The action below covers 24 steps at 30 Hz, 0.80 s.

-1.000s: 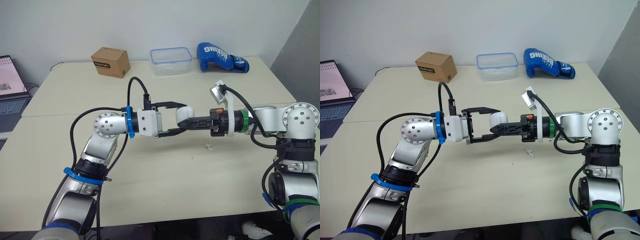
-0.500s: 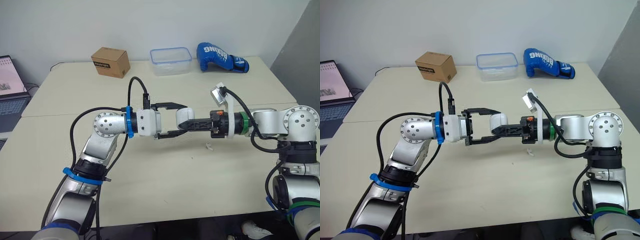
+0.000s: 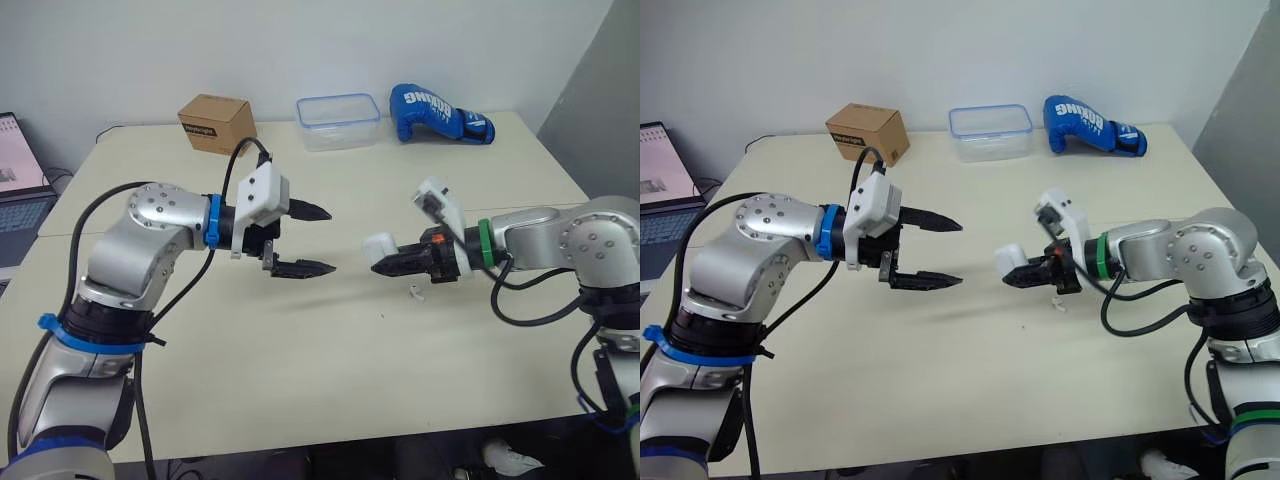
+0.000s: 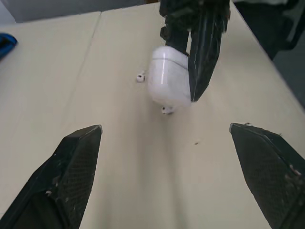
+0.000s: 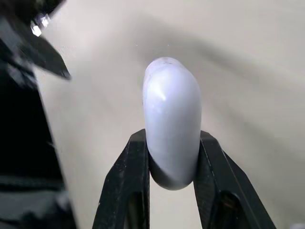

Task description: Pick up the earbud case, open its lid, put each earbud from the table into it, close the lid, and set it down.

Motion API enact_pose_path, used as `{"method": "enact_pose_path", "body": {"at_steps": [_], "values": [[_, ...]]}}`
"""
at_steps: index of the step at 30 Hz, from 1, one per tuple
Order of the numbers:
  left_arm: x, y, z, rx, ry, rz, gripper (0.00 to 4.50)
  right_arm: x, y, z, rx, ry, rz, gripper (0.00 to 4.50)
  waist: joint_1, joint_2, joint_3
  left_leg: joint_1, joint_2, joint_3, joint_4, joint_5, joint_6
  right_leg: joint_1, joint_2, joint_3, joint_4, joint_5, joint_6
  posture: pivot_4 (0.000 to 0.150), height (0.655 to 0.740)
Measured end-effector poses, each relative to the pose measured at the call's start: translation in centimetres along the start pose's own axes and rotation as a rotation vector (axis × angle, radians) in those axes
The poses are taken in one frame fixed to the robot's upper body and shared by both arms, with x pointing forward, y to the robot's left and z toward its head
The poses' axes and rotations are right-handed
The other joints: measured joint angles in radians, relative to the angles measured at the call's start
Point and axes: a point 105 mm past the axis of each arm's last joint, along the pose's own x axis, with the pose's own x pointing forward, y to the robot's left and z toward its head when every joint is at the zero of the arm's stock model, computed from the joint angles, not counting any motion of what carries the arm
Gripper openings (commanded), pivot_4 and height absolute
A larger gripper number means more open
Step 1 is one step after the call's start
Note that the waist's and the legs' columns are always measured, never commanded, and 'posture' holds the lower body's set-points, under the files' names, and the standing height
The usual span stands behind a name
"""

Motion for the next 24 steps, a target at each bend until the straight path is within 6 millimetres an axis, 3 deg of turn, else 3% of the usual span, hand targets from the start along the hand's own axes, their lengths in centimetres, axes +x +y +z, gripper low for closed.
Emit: {"method": "enact_pose_path", "body": {"at_steps": [4,10,13,17,24], "values": [[0.1,-0.4,-0.6,-0.087,0.047,-0.045,4.49,0.4,-1.0,-1.7,-0.209,0.123,-0.046,0.80,-0.007,0.000,0.000,0.000,0.000,0.000,0.000,0.000,0.000,-0.001,0.000,0.000,0.000,0.000,0.000,0.150,0.7307],[1.2,-0.5,-1.9,-0.076,0.098,-0.088,4.49,1.0,0.0,-0.6,-0.366,0.138,0.008,0.80,-0.005,0.000,0.000,0.000,0.000,0.000,0.000,0.000,-0.001,-0.001,0.000,0.001,0.000,0.000,-0.001,0.150,0.7307],[1.4,-0.5,-2.4,-0.072,0.116,-0.100,3.90,1.3,0.5,-0.5,-0.397,0.146,0.029,0.80,-0.004,0.000,0.000,-0.001,0.000,0.000,0.000,0.000,-0.001,-0.001,0.000,0.001,0.000,0.000,-0.001,0.150,0.7307],[1.8,-0.6,-2.4,-0.056,0.109,-0.112,2.64,1.4,1.1,-0.6,-0.432,0.166,0.048,0.80,-0.003,0.000,0.000,-0.001,0.000,0.000,0.000,0.000,-0.001,-0.001,-0.001,0.001,0.000,0.000,-0.001,0.150,0.7307],[3.2,-1.1,-2.6,-0.056,0.112,-0.143,2.64,2.8,2.0,-0.9,-0.470,0.216,0.066,0.80,-0.004,0.000,0.000,-0.001,0.000,0.000,0.001,0.000,-0.001,-0.002,-0.001,0.001,0.000,0.000,-0.001,0.150,0.7307]]}}
